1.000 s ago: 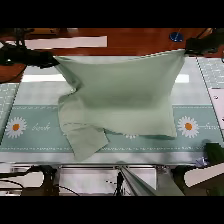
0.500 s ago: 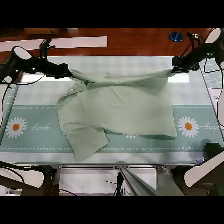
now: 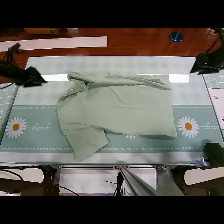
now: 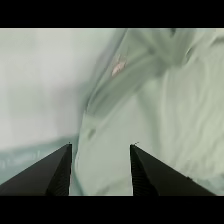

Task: Fold the shirts.

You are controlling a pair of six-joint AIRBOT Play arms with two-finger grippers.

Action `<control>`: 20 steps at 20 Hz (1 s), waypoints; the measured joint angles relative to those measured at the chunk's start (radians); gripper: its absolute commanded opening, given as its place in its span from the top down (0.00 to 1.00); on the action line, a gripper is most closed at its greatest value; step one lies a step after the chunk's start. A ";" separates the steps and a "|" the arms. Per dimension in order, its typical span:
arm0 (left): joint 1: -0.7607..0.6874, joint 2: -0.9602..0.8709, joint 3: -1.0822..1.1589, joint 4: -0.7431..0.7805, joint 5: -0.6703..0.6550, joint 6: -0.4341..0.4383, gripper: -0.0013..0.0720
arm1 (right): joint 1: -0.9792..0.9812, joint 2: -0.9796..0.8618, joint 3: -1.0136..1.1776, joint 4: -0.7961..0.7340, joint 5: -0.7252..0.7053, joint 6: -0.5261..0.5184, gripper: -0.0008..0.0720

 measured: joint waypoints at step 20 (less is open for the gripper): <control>0.079 0.270 -0.804 -0.092 0.175 0.190 0.07 | -0.301 0.513 -1.045 0.349 -0.353 -0.229 0.21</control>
